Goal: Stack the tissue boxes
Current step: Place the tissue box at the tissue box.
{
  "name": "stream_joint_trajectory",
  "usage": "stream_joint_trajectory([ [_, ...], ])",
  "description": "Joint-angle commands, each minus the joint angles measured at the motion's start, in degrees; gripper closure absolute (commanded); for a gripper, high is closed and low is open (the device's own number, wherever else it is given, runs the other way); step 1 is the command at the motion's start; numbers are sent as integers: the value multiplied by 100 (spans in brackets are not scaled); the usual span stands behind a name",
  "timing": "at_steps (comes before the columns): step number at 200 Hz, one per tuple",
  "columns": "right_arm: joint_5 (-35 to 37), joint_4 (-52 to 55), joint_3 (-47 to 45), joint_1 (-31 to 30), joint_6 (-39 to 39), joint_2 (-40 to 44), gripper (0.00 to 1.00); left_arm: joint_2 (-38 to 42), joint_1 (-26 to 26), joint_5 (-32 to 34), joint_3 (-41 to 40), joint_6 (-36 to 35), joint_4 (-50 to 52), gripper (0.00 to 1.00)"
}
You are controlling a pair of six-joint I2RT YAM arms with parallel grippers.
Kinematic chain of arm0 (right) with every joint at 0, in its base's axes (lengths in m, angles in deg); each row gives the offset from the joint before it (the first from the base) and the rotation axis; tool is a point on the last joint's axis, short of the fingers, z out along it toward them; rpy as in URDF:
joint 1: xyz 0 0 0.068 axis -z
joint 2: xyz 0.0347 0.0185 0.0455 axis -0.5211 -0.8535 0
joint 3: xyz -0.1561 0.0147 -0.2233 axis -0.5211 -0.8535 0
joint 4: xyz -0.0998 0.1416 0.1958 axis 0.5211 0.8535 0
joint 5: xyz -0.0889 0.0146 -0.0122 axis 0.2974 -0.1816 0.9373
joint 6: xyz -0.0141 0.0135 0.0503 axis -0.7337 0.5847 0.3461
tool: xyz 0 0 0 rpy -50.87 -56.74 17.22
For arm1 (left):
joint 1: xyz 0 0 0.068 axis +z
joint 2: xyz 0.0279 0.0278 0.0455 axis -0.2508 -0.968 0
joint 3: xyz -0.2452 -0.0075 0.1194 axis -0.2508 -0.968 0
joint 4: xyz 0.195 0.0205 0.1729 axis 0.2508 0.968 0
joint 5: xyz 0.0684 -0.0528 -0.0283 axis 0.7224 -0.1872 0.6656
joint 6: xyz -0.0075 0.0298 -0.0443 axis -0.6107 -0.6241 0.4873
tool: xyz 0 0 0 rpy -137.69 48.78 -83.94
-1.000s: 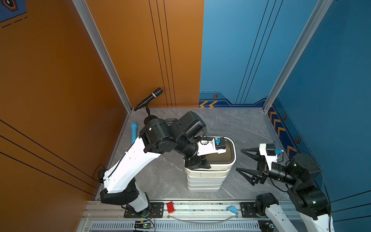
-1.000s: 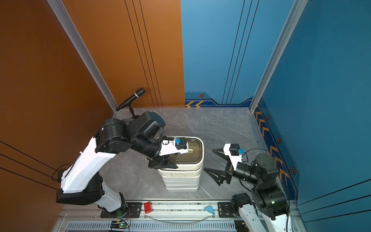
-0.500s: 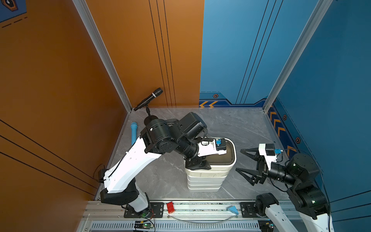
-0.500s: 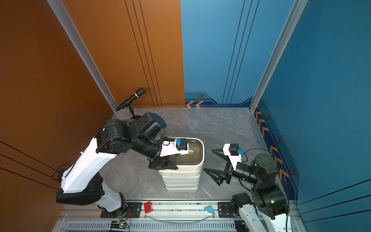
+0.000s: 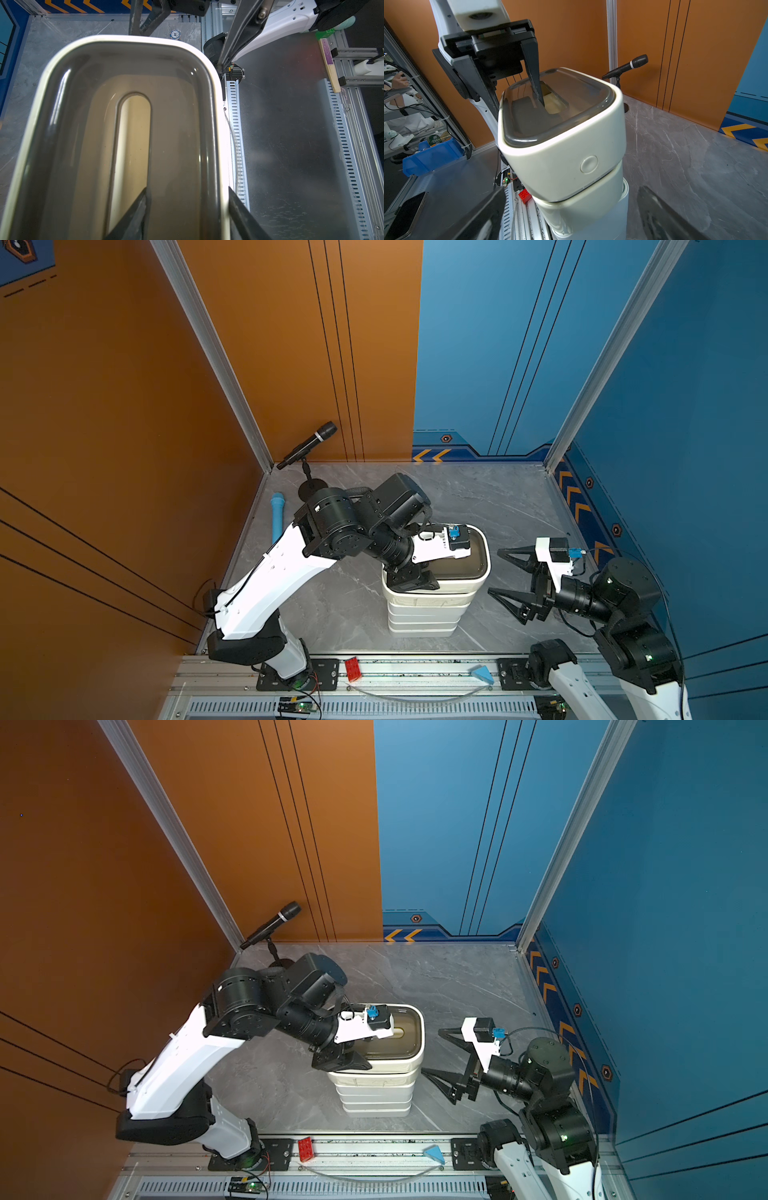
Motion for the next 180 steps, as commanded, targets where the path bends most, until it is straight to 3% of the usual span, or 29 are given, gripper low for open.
stream_joint_trajectory([
  [1, -145, -192, -64, -46, 76, 76, 0, 190, -67, 91, -68, 76, -218, 46],
  [180, -111, -244, -86, -104, 123, 92, 0, 293, -25, 109, -131, 58, -200, 42],
])
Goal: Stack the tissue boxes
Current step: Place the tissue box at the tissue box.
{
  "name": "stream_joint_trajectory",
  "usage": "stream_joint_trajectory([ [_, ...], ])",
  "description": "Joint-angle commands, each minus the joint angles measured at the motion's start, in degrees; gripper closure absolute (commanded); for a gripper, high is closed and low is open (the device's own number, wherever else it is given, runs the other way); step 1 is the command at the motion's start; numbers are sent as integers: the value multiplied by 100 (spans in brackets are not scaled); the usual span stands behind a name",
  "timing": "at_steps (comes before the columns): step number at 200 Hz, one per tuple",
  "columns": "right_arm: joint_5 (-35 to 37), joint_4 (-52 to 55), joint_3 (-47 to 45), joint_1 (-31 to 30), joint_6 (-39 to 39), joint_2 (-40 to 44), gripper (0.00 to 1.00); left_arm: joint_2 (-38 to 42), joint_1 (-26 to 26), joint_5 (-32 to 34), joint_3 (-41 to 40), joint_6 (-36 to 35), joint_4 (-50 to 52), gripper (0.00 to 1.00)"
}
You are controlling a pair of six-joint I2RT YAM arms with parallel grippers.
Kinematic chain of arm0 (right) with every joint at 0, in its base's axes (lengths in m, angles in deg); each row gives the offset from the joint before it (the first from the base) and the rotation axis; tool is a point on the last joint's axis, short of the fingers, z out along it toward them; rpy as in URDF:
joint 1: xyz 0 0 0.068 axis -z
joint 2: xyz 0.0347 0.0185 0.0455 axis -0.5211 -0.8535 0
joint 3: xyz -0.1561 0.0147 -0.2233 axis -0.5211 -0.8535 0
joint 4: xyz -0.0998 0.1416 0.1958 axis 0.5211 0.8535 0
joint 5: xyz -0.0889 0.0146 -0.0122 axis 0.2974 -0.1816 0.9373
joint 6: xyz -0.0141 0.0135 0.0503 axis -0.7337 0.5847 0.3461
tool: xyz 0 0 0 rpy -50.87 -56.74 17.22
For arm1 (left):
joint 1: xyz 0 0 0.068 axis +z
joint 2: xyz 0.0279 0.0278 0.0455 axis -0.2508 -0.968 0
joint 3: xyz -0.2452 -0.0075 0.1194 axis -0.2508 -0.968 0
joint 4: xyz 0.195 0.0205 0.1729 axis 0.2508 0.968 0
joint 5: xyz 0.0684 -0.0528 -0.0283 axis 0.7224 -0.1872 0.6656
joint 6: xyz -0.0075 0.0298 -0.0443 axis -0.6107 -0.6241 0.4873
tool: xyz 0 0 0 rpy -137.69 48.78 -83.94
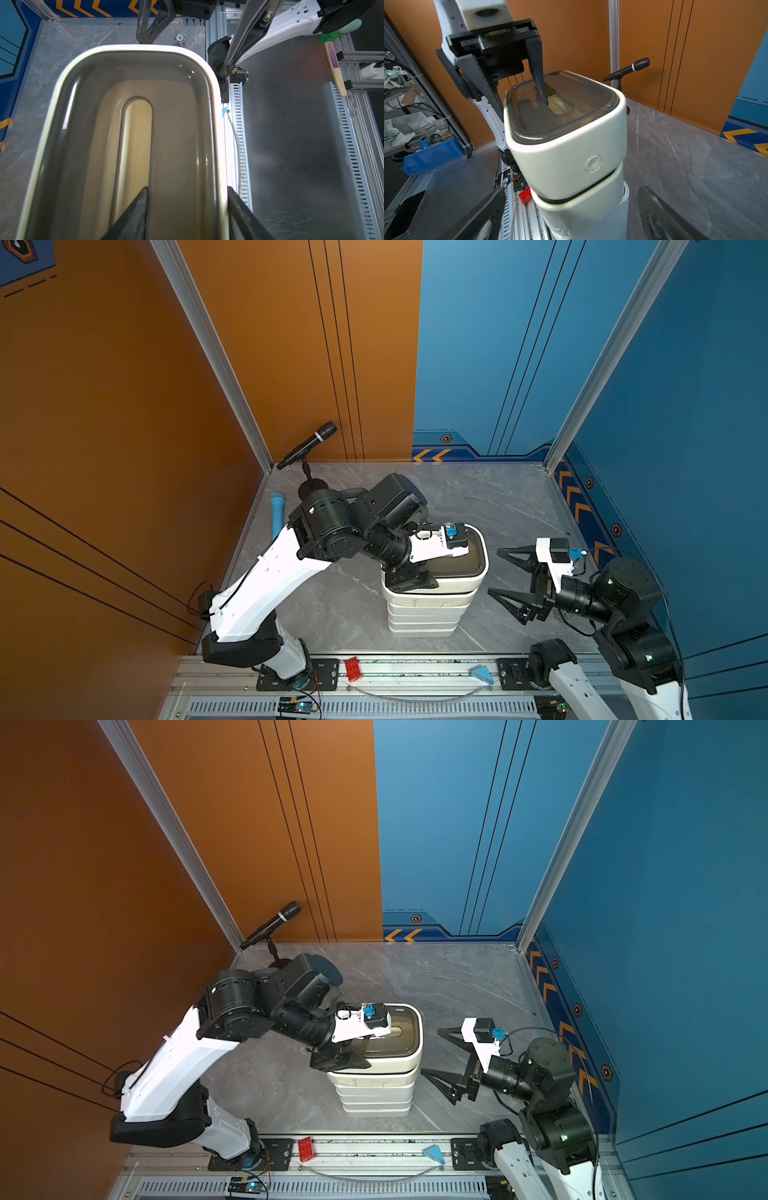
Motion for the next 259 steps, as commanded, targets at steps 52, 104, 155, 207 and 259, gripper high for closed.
stream_joint_trajectory([
  [52, -94, -144, -80, -57, 106, 101, 0, 136, -21, 13, -84, -5, -87, 41],
  [104, -92, -139, -76, -58, 101, 106, 0, 150, -26, 28, -88, -23, -85, 39],
  [155, -100, -168, -89, -65, 80, 86, 0, 148, -16, 46, -70, -41, -78, 39],
  [207, -2, -100, 42, -65, 24, 84, 0, 178, -17, 78, 30, -93, -78, 35],
  [259, 406, -67, 217, -65, -1, 64, 0, 276, 32, 28, 184, -204, -78, 32],
])
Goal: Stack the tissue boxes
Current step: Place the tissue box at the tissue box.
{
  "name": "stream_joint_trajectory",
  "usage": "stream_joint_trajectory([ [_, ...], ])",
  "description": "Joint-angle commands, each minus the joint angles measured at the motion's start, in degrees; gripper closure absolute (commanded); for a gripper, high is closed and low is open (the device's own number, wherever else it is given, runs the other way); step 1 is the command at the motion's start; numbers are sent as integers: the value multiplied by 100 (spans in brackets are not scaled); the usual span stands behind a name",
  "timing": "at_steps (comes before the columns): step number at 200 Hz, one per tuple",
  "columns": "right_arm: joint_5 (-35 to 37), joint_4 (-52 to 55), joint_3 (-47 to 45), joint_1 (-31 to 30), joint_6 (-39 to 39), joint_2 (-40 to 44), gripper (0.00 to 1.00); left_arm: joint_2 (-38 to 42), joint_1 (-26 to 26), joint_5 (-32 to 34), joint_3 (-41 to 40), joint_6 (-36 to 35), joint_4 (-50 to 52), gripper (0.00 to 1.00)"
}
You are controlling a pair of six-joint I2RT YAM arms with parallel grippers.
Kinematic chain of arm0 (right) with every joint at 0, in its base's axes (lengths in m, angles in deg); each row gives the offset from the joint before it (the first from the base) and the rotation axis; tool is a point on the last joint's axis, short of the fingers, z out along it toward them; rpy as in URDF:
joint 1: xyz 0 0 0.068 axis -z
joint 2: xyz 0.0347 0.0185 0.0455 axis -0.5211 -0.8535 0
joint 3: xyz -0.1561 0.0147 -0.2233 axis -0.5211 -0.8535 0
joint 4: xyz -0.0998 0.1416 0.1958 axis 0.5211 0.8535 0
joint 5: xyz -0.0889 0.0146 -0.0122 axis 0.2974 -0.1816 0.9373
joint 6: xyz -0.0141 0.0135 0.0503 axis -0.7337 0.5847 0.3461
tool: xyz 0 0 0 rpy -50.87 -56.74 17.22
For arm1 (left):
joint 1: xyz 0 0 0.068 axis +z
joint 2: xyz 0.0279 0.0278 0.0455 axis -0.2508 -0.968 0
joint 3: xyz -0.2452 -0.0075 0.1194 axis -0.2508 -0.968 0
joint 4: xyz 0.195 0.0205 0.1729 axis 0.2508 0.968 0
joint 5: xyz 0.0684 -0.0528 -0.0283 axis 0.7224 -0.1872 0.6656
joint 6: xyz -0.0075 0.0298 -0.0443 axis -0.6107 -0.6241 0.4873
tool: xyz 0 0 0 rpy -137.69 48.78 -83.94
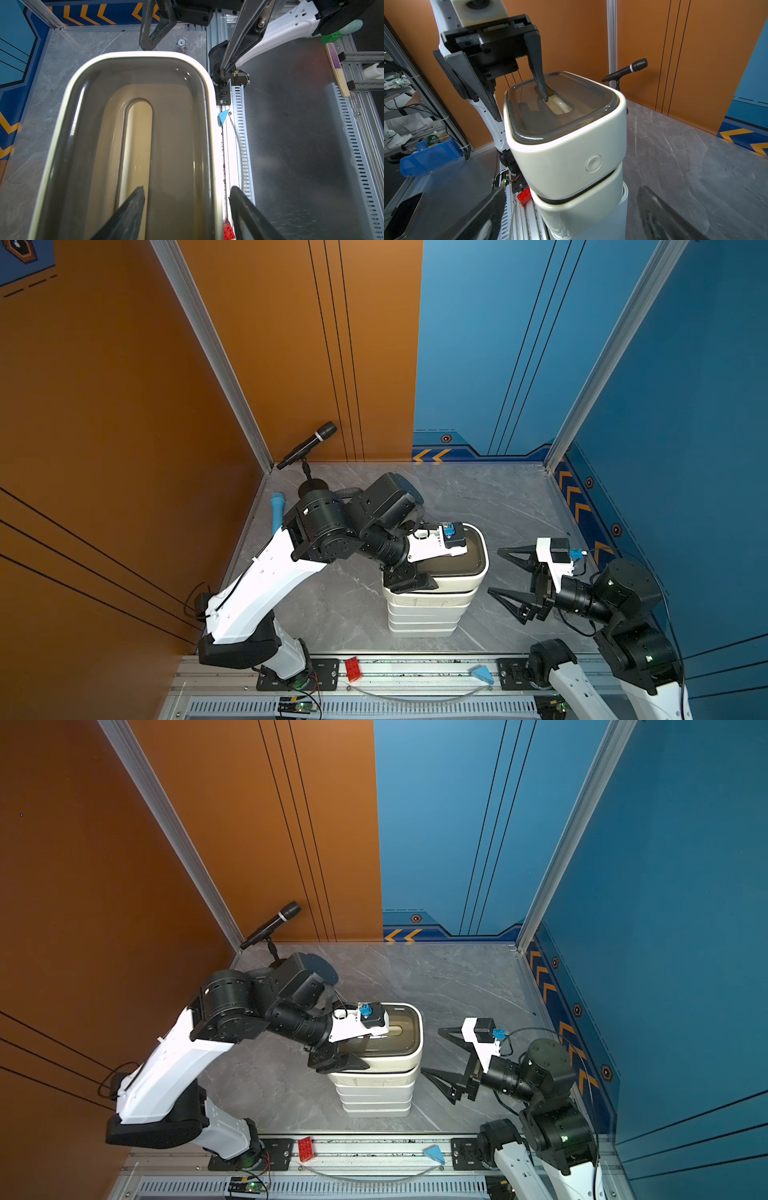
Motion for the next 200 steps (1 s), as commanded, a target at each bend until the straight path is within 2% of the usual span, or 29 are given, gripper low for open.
stream_joint_trajectory([
  [1, 250, -24, 211, -28, -21, 35, 0, 213, 32, -7, 176, -118, -21, 32],
  [74, 281, 38, 591, -28, 53, -79, 0, 393, 165, -338, 576, -243, -49, 31],
  [111, 525, 22, 1190, -28, 201, -428, 0, 430, 542, -322, 1132, 161, -720, 29],
  [131, 918, -258, 1403, -27, 487, -670, 0, 778, 1133, -303, 650, 652, -1618, 25],
  [152, 1445, -296, 1733, -12, 760, -1170, 0, 1219, 1971, -140, -241, 1242, -2543, 20],
  [166, 1815, -298, 1909, 70, 988, -1539, 0, 1539, 2565, 212, -919, 1689, -3166, 17],
  [179, 2251, -304, 2012, 284, 1246, -1811, 0, 1835, 3146, 531, -1572, 2023, -3657, 15],
  [180, 2282, -304, 2013, 304, 1271, -1833, 0, 1860, 3199, 546, -1603, 2059, -3693, 12],
  [200, 2589, -431, 1937, 993, 1784, -2134, 0, 2188, 4254, 542, -2602, 2681, -4197, 6],
])
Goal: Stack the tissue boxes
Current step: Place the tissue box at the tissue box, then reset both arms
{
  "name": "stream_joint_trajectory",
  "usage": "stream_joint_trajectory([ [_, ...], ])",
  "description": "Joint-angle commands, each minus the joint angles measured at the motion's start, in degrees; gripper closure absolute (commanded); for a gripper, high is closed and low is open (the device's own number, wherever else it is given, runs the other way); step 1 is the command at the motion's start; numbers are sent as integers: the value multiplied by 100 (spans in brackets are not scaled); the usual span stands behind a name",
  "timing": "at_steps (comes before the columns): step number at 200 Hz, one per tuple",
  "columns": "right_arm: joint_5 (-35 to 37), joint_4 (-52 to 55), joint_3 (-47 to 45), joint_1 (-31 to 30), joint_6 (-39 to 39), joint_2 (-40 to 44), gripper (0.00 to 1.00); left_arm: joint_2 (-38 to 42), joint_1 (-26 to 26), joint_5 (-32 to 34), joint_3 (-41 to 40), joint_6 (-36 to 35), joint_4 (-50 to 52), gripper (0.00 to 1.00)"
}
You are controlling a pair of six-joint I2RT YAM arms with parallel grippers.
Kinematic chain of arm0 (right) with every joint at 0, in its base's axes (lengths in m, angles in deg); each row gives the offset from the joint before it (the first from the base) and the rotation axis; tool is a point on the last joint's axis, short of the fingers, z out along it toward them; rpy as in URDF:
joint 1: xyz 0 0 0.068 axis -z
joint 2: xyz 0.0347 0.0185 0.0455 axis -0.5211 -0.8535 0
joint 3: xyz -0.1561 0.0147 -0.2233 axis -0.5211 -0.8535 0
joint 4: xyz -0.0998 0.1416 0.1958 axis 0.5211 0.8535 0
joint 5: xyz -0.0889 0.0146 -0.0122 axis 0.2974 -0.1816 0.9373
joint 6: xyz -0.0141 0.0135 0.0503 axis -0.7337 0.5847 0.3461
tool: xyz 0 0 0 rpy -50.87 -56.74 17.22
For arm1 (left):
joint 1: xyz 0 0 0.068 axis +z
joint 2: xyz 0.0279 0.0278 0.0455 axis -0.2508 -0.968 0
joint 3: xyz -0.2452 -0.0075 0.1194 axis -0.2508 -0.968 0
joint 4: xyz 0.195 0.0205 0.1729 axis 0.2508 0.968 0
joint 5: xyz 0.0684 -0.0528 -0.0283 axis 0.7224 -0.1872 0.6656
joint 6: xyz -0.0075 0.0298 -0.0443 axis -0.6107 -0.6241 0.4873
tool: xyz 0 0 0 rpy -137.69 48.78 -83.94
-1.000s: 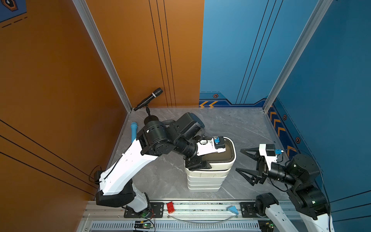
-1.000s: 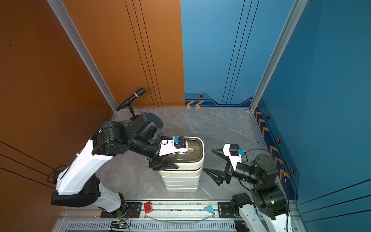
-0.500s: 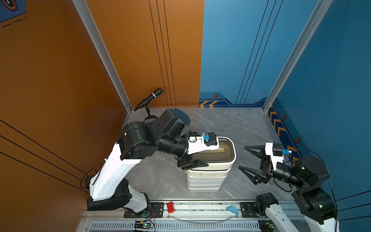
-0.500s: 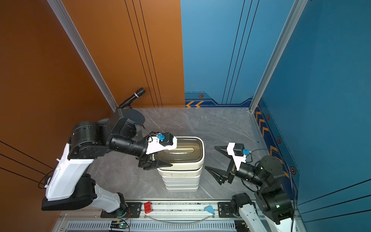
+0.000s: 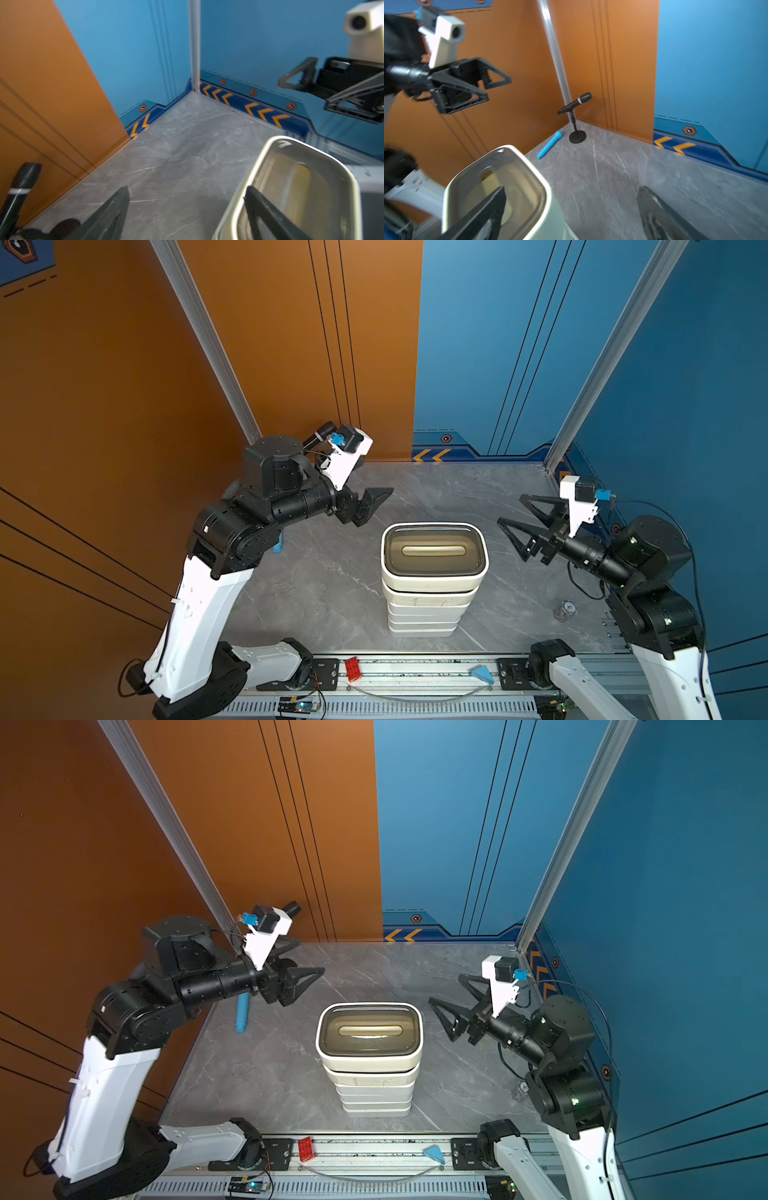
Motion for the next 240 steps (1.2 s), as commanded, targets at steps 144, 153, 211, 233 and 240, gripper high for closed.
stream_joint_trajectory([
  [144, 4559, -4080, -4694, 585, -490, -1440, 0, 222, 2352, 3029, -7415, 1438, -5512, 2],
  [153, 4559, -4466, -4900, 645, -457, -1692, 0, 131, 2361, 3158, -7603, 1335, -5838, 2],
  [211, 4183, -6034, -5077, 811, -891, -2767, 0, -897, 2425, 2928, -8173, 928, -7847, 2],
  [233, 3718, -6682, -5109, 1007, -875, -3089, 0, -1232, 2390, 2802, -8081, 511, -8382, 2],
  [240, 3643, -6881, -5114, 1035, -881, -3192, 0, -1323, 2388, 2764, -8042, 380, -8477, 2],
])
